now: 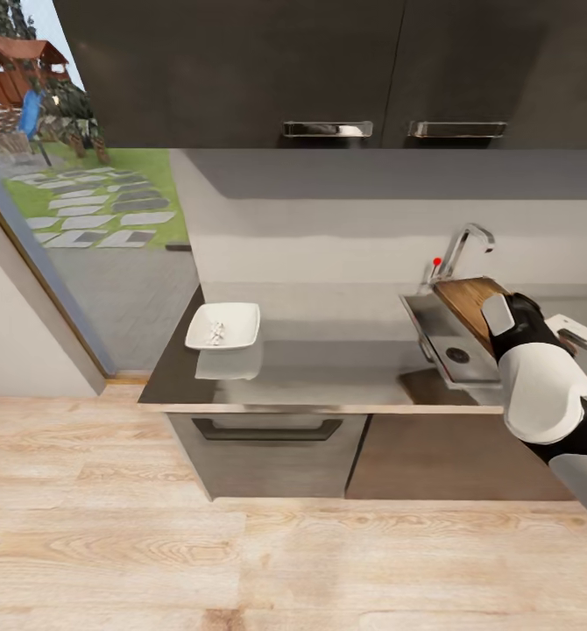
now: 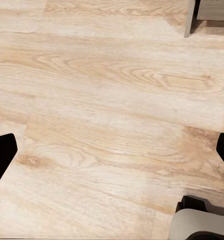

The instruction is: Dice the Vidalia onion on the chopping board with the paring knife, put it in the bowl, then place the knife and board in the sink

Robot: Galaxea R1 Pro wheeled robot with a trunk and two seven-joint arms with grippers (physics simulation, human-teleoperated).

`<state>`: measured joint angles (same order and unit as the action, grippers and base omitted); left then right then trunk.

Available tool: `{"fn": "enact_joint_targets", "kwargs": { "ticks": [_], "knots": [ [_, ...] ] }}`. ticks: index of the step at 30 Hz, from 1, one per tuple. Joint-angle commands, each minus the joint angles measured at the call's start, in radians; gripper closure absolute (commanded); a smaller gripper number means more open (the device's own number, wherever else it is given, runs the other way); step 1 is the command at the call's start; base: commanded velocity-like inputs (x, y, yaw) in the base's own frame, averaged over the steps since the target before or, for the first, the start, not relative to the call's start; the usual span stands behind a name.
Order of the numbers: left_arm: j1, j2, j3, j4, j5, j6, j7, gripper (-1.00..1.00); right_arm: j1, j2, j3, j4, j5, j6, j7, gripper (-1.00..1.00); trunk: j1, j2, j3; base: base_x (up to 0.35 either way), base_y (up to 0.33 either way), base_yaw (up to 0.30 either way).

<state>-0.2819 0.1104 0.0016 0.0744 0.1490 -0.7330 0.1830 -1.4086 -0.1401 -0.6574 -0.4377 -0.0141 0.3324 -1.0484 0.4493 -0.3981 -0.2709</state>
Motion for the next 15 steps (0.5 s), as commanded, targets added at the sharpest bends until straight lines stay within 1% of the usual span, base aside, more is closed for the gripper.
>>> {"fn": "enact_joint_targets", "kwargs": {
  "ticks": [1, 2, 4, 6, 8, 11, 13, 15],
  "knots": [
    [-0.002, 0.0, 0.003, 0.004, 0.006, -0.006, 0.0, -1.0, -0.001, 0.0, 0.001, -0.001, -0.007, 0.006, -0.011, 1.0, 0.001, -0.002, -0.002, 0.065, -0.223, 0.0],
    [-0.002, 0.0, 0.015, 0.004, 0.014, -0.006, 0.0, -1.0, -0.001, 0.001, 0.002, 0.0, -0.015, 0.003, -0.025, 1.0, 0.001, -0.002, -0.002, 0.079, -0.238, 0.0],
    [-0.001, 0.0, 0.051, 0.004, 0.027, -0.006, 0.0, -1.0, -0.001, 0.002, 0.003, 0.0, -0.023, -0.008, -0.043, 1.0, 0.001, -0.002, -0.002, 0.112, -0.251, 0.0],
    [-0.001, 0.0, 0.09, 0.005, 0.032, 0.002, -0.001, -1.0, -0.001, 0.002, 0.004, 0.001, -0.026, -0.022, -0.051, 1.0, 0.001, -0.002, -0.002, 0.151, -0.26, 0.0],
    [-0.001, 0.0, 0.114, 0.004, 0.035, 0.023, -0.002, -1.0, -0.001, 0.002, 0.004, 0.007, -0.027, -0.03, -0.054, 1.0, 0.001, -0.002, -0.002, 0.17, -0.263, 0.0],
    [-0.001, 0.0, 0.126, 0.004, 0.036, 0.06, -0.002, -1.0, -0.001, 0.003, 0.004, 0.038, -0.027, -0.044, -0.056, 1.0, 0.001, -0.002, -0.002, 0.147, -0.269, 0.0],
    [-0.001, 0.0, 0.13, 0.004, 0.037, 0.072, -0.002, -1.0, -0.001, 0.006, 0.004, 0.065, -0.027, -0.07, -0.056, 1.0, 0.001, -0.002, -0.002, 0.061, -0.23, 0.0],
    [-0.001, 0.001, 0.132, 0.004, 0.038, 0.075, -0.002, -1.0, -0.001, 0.009, 0.004, 0.086, -0.028, -0.091, -0.056, 1.0, 0.001, -0.002, -0.002, 0.027, -0.121, 0.0]
  ]
}}
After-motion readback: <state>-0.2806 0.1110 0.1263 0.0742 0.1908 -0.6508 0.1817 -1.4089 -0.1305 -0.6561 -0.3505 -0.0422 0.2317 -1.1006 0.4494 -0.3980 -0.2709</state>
